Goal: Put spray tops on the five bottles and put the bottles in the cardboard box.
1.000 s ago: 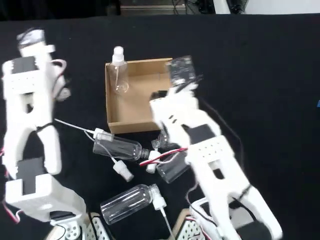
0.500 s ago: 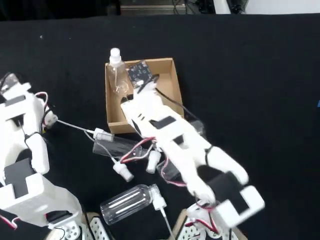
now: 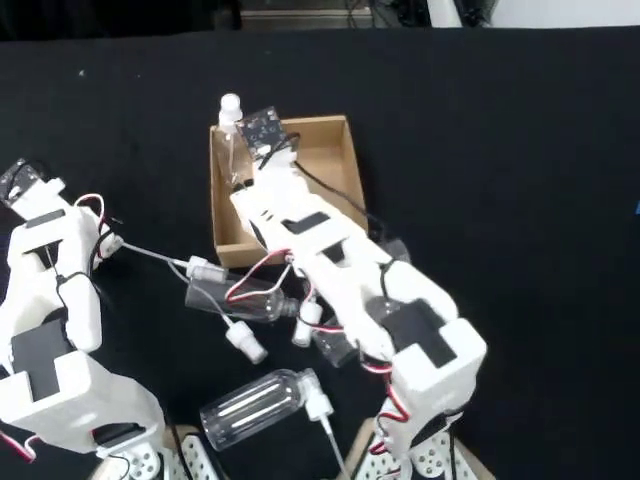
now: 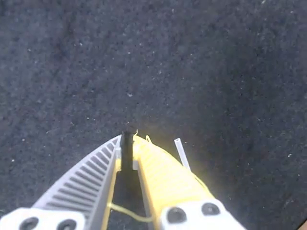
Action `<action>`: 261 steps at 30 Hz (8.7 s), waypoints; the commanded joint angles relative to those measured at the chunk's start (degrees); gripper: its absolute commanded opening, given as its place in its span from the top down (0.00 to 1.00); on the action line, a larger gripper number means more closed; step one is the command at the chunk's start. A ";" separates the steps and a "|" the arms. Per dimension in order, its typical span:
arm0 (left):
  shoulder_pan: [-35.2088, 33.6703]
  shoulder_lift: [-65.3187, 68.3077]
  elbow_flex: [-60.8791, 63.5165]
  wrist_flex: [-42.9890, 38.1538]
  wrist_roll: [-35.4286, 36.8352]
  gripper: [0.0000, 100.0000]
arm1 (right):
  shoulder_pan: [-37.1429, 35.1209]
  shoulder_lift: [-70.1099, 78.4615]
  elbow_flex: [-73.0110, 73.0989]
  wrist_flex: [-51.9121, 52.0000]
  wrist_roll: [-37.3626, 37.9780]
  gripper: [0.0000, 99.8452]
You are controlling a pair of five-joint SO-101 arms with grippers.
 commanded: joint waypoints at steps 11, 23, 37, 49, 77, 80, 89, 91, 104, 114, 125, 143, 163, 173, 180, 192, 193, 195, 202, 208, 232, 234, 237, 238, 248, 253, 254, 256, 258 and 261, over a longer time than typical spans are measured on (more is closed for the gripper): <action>1.80 -2.37 -0.57 -1.14 0.18 0.97 | -0.62 8.04 -12.79 -1.67 0.00 0.99; 1.89 -2.02 -0.92 -1.23 0.26 0.97 | -0.62 8.13 -13.23 -1.67 0.00 0.99; 1.80 -2.02 -0.92 -1.23 0.35 0.97 | -0.79 -8.40 -1.01 -1.32 0.35 0.99; 1.80 -3.69 -3.47 3.78 -4.84 0.97 | 8.44 -48.84 8.13 39.21 7.03 0.87; 31.25 -28.66 -10.24 59.96 -74.90 0.74 | 57.85 -61.76 31.16 48.62 24.44 0.84; 40.84 -35.25 -1.63 59.96 -73.32 0.74 | 59.69 -61.58 32.75 47.12 24.44 0.84; 59.82 -50.29 6.55 59.34 -56.44 0.66 | 59.87 -61.58 33.19 47.30 24.35 0.84; 60.88 -50.99 6.11 58.73 -52.22 0.61 | 59.96 -61.58 33.10 47.30 24.35 0.84; 66.95 -38.68 12.26 48.70 -50.37 0.59 | 60.13 -61.49 32.40 48.35 24.00 0.84; 66.33 -40.09 23.87 34.90 -50.37 0.59 | 60.13 -61.49 27.65 53.01 24.26 0.84; 66.95 -48.88 30.81 34.64 -50.73 0.74 | 59.87 -61.49 27.74 52.75 23.91 0.84; 52.97 -56.62 -2.95 59.96 -53.63 0.77 | 59.60 -61.49 27.56 53.10 23.82 0.84; 38.46 -38.51 4.62 59.78 -89.14 0.76 | 59.60 -61.49 27.74 53.10 24.26 0.84; 34.42 -39.03 14.02 46.86 -88.70 0.66 | 59.60 -61.49 27.82 53.10 24.26 0.84; 33.71 -39.03 22.20 37.36 -88.44 0.67 | 59.78 -61.49 27.74 52.84 24.35 0.84; 27.65 -39.12 30.73 22.68 -88.44 0.67 | 59.69 -61.49 27.74 52.66 24.35 0.84; 27.74 -39.12 30.81 22.33 -88.44 0.67 | 59.69 -61.49 27.74 52.66 24.26 0.84; 27.74 -39.12 30.81 22.33 -88.44 0.67 | 59.69 -61.49 27.74 52.66 24.26 0.84; 27.03 -39.12 30.90 22.42 -88.88 0.79 | 59.87 -61.49 27.74 52.66 24.35 0.84; 24.40 -39.12 29.41 22.42 -88.97 0.69 | 59.87 -61.49 27.74 52.66 24.35 0.84; 23.34 -39.12 22.55 31.12 -90.90 0.94 | 59.69 -61.49 27.74 52.84 24.18 0.84; 22.90 -39.12 17.80 37.10 -90.55 0.95 | 59.60 -61.49 27.65 53.10 24.18 0.84; 20.62 -39.12 9.19 45.71 -90.46 0.96 | 59.60 -61.49 27.65 53.19 24.00 0.84; 19.30 -39.12 6.46 47.56 -90.46 0.97 | 59.60 -61.58 27.65 53.27 24.00 0.84; 1.27 -38.59 -8.22 50.29 -75.16 0.97 | 59.60 -61.93 15.08 68.13 24.44 0.84; -4.53 -38.59 -4.53 42.81 -61.27 0.97 | 54.77 -61.93 6.29 78.77 29.63 0.84; -5.23 -38.51 -3.30 40.00 -57.58 0.97 | 52.48 -61.93 5.32 80.79 31.30 0.84; -6.29 -38.42 -0.31 33.14 -50.29 0.97 | 47.12 -61.93 3.82 85.01 34.29 0.84; -6.90 -38.86 3.21 25.85 -43.69 0.97 | 40.53 -62.02 2.59 89.14 36.31 0.84; -7.08 -38.95 7.25 16.35 -35.25 0.97 | 28.75 -62.02 0.84 93.63 37.63 0.84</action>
